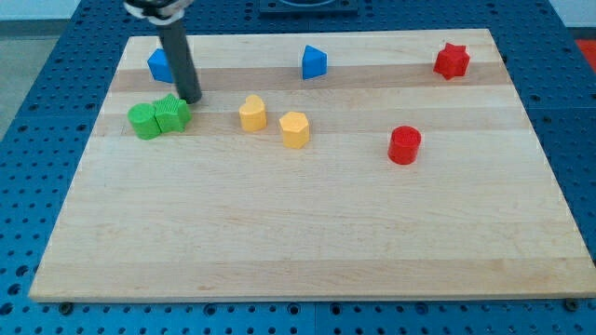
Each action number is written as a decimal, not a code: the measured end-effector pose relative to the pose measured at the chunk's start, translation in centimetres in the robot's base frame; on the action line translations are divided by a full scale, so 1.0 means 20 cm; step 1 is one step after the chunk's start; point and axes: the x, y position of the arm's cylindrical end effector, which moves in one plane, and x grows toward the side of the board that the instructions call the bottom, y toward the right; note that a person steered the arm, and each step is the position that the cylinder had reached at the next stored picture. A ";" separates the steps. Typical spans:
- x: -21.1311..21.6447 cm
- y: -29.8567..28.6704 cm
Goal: Separate the green circle from the green star
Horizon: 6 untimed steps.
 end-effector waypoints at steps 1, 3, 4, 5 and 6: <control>0.01 -0.11; 0.12 -0.35; 0.20 -0.42; 0.25 -0.43; 0.39 -0.37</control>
